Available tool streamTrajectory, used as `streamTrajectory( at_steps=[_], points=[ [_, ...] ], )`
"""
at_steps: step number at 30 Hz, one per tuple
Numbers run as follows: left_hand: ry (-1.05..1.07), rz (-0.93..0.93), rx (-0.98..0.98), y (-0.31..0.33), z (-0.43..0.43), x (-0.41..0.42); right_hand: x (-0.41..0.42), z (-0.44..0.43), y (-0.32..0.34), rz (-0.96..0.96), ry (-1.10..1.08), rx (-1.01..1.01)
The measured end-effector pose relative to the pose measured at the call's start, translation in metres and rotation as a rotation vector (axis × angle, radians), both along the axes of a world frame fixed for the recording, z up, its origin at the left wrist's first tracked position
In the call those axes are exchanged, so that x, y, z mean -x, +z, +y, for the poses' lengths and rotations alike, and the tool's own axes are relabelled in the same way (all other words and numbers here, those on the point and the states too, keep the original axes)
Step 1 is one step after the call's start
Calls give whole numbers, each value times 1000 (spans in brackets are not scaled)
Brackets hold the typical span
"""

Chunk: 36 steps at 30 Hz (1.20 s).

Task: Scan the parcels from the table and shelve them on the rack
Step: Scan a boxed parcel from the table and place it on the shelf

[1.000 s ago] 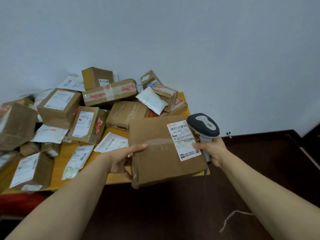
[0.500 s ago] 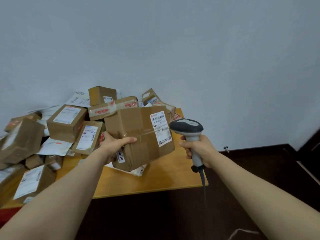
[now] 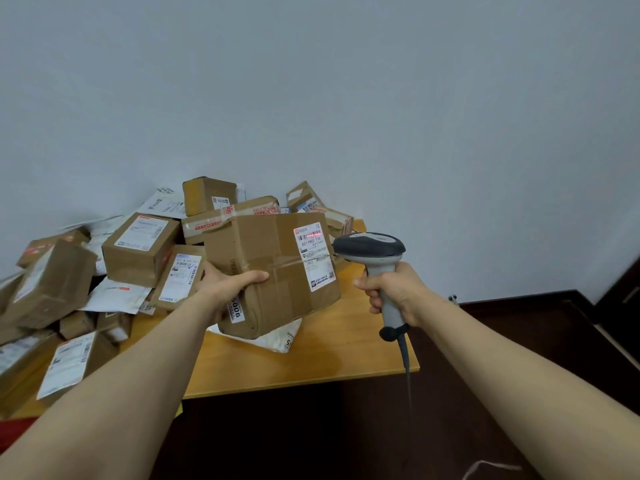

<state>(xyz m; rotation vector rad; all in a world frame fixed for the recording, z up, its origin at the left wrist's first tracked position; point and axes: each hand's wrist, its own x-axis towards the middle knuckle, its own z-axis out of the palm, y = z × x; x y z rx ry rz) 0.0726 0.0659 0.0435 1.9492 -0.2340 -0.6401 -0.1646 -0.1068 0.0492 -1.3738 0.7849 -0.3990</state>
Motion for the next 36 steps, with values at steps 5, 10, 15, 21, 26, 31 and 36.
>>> streamTrajectory(
  at_steps=[5,10,15,21,26,31,36],
  points=[
    [-13,-3,15,3,4,-3,-3,5,5,15,-15,-1],
    [-5,-26,15,3,8,-7,-2,8,5,67,-41,34],
    [3,-35,-4,1,12,-11,-4,10,7,70,-43,54],
    [-12,-24,-34,-2,19,-16,-5,17,8,95,-57,66],
    [-12,-20,-37,-4,26,-19,-5,26,9,108,-85,64],
    [-21,-5,-14,-4,36,-20,-6,41,14,108,-100,67],
    [-68,91,71,-3,60,-18,-3,64,13,11,-111,-29]
  ],
)
